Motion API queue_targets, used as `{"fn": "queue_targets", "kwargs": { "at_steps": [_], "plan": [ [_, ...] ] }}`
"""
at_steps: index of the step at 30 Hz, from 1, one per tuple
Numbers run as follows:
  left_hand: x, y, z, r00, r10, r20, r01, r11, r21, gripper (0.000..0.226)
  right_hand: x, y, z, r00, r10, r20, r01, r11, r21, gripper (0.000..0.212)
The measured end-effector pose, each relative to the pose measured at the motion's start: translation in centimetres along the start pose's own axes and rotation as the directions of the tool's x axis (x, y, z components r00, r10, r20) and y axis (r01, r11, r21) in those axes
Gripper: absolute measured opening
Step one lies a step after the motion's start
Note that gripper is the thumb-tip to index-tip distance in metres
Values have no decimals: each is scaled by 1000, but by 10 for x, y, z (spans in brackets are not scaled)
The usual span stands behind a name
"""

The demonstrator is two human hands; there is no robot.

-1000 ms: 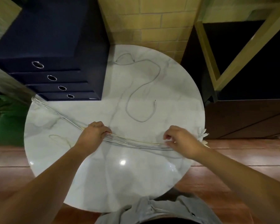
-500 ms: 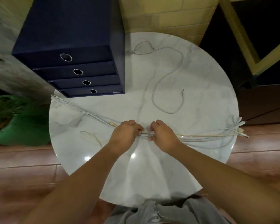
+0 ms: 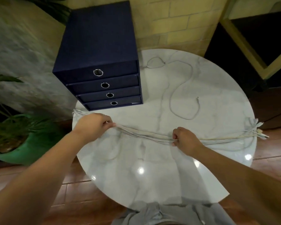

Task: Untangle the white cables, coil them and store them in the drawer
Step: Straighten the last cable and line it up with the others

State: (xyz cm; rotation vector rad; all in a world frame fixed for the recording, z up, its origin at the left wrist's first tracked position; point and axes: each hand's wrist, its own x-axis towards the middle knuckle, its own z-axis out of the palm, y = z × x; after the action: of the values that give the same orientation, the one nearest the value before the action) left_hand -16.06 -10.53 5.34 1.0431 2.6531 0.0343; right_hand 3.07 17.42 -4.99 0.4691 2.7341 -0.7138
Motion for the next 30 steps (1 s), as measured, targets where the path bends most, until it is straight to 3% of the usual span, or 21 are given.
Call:
{"fn": "queue_targets", "kwargs": {
  "at_steps": [5, 9, 12, 16, 19, 24, 27, 30],
  "plan": [
    [-3, -52, -37, 986, 35, -161, -1, 979, 204, 41, 0, -3, 2, 1000, 26, -14, -26, 1000, -3, 25],
    [0, -72, -46, 953, 31, -300, 93, 916, 389, 30, 2, -4, 1, 999, 36, -14, -36, 999, -7, 26],
    [7, -74, -32, 957, 35, -289, 97, 897, 431, 24, 3, -7, 1, 999, 44, -16, -44, 999, -12, 25],
    [22, -80, -3, 991, -82, -105, 122, 880, 459, 29, 3, -7, 3, 998, 64, -19, -64, 998, 1, 23],
    [31, -85, 16, 990, -132, -58, 144, 880, 452, 42, 3, -5, 4, 998, 65, -25, -65, 998, 1, 22],
    [47, -88, 38, 975, -218, 53, 176, 890, 421, 43, 3, -4, 5, 998, 67, -16, -67, 998, 9, 23],
    [51, -91, 55, 964, -264, 39, 245, 932, 268, 44, 2, -4, 5, 998, 60, -29, -60, 998, 28, 24],
    [47, -89, 68, 936, -351, -23, 350, 936, -20, 41, -1, -4, 6, 998, 42, -46, -40, 999, 37, 27]
  ]
}}
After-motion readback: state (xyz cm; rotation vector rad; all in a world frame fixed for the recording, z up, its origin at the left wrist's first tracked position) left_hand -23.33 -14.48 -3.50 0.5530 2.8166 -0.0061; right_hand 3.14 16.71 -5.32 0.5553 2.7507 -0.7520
